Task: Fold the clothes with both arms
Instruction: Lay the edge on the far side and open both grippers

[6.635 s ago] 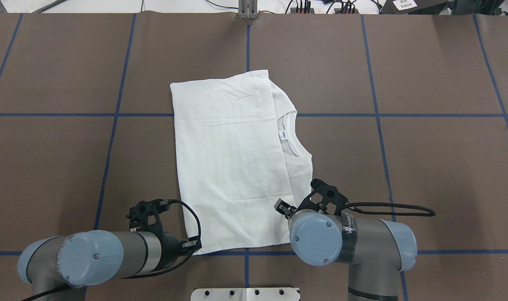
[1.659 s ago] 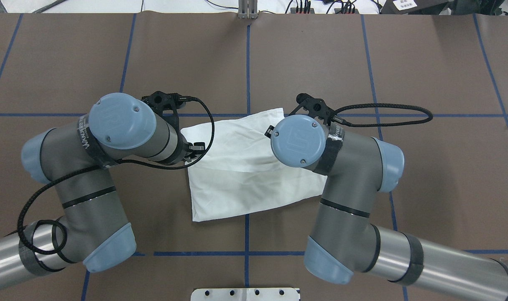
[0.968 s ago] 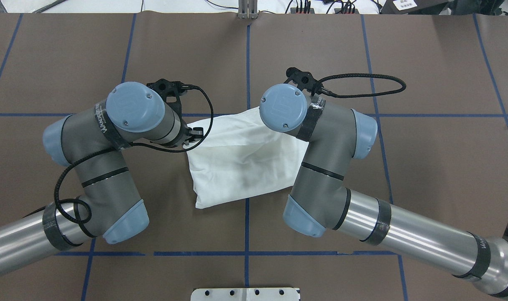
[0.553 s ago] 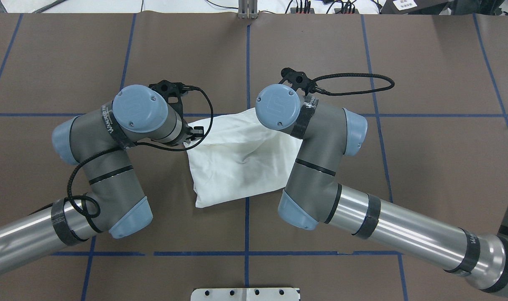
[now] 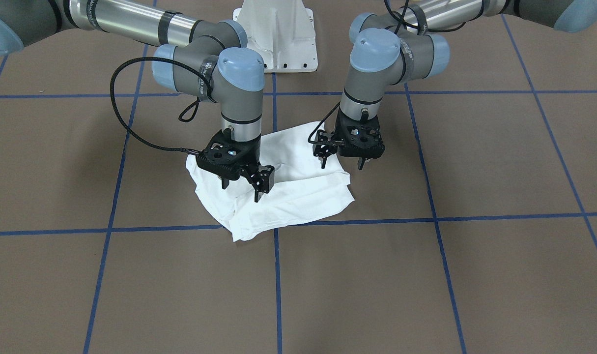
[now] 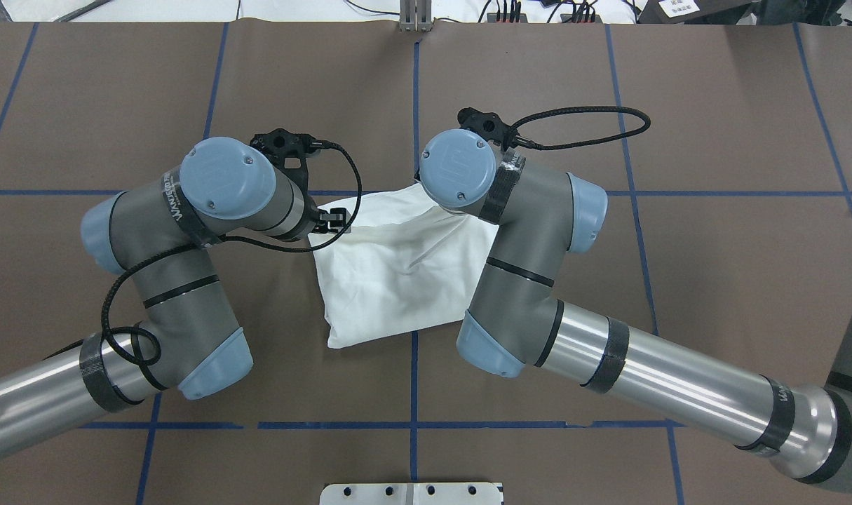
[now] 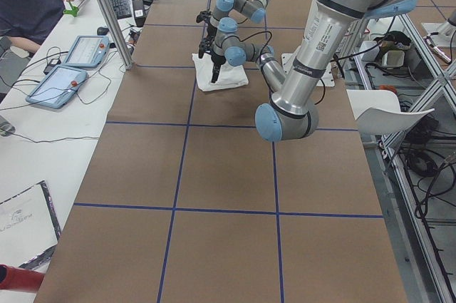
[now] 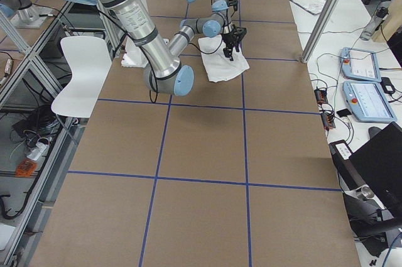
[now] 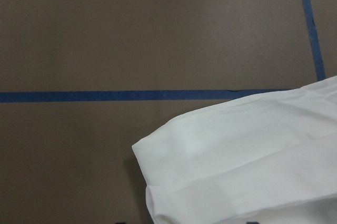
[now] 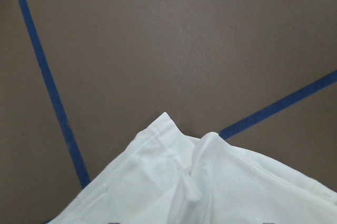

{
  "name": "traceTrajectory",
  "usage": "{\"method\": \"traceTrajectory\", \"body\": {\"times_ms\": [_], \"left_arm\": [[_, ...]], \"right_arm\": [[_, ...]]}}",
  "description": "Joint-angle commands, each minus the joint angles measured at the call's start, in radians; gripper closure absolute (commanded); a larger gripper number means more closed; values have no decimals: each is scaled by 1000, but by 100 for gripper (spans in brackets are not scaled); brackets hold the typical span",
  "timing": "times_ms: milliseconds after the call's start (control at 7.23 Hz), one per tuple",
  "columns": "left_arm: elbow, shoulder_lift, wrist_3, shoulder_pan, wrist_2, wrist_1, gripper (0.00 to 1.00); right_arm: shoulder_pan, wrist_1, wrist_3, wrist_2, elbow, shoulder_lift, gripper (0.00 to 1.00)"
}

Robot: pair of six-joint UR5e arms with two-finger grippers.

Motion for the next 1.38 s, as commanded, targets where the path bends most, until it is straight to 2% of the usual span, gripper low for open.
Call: {"method": "traceTrajectory", "body": {"times_ms": [0, 138, 415, 691, 829, 968, 1106, 1244], "left_arm": [[-10, 2, 2, 11, -1, 0, 0], [-10, 4, 4, 11, -1, -1, 0], [-9, 4, 14, 11, -1, -1, 0], [-23, 13, 54, 9, -4, -1, 0], [-45, 28, 72, 9, -25, 2, 0], [-73, 44, 74, 9, -48, 3, 0], [-87, 47, 88, 5, -49, 10, 0], [-96, 47, 105, 2, -50, 14, 0]], "right_arm": [[-40, 0, -5, -6, 88, -92, 0], [-78, 0, -7, -12, 86, -95, 0], [-77, -1, -155, -8, 119, -98, 0], [-91, 2, -296, -31, 84, -83, 0], [-90, 10, -298, -69, 27, -47, 0], [-74, 10, -298, -83, -74, 19, 0], [-41, 14, -301, -116, -179, 84, 0], [-7, 84, -303, -143, -319, 146, 0]]}}
